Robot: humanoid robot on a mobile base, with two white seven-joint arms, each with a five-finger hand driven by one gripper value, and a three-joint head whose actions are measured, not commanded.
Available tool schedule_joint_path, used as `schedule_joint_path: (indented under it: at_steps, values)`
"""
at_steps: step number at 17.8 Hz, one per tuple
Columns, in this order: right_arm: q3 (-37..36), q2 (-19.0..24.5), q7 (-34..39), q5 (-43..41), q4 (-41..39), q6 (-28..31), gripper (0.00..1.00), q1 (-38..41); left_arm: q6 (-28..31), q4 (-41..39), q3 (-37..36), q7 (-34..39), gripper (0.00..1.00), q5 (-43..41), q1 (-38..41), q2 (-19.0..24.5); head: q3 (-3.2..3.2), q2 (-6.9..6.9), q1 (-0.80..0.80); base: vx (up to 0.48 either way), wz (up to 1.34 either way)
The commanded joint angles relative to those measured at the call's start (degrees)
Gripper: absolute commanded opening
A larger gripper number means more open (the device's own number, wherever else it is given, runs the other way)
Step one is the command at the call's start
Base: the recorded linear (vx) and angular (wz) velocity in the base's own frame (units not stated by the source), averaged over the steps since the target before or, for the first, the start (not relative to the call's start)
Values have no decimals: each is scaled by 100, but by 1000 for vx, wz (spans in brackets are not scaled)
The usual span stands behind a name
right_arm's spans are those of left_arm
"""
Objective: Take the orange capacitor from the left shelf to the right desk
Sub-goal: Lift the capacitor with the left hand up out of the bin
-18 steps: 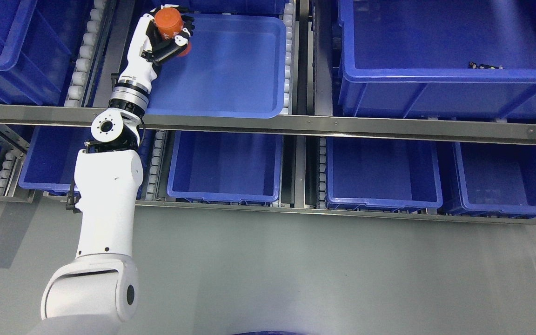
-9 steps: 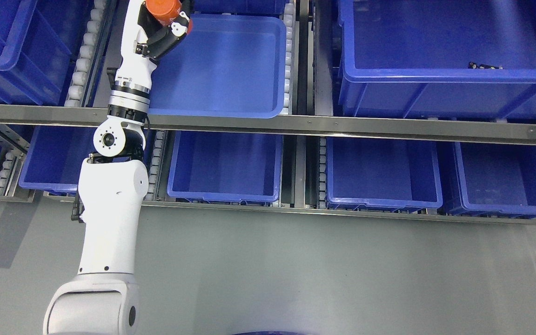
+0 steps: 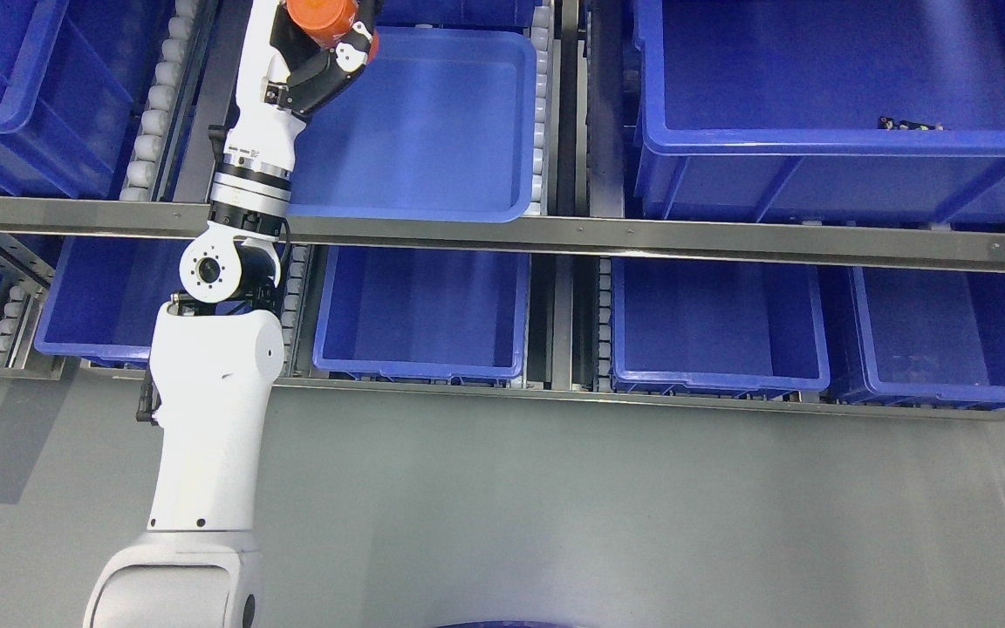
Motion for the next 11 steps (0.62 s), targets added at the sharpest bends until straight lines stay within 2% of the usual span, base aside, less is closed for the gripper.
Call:
schedule_joint_path:
  at_steps: [1,3,8,11]
  values:
    - [-70,-100,2,26,-100,-2,100,115,20,-486,17,-4,2,17,101,100,0,0,0,0,0]
    - [-70,-100,2,26,-100,-2,100,115,20,-600,26,-4,2,17,153,100,0,0,0,0,0]
    - [-70,-100,2,26,-100,-2,100,115,-94,-1478,148,-39,2,17,786,100,0,0,0,0,0]
    - [-70,-100,2,26,-100,-2,100,115,-488,-1935,166,-47,3,17,927,100,0,0,0,-8,-76]
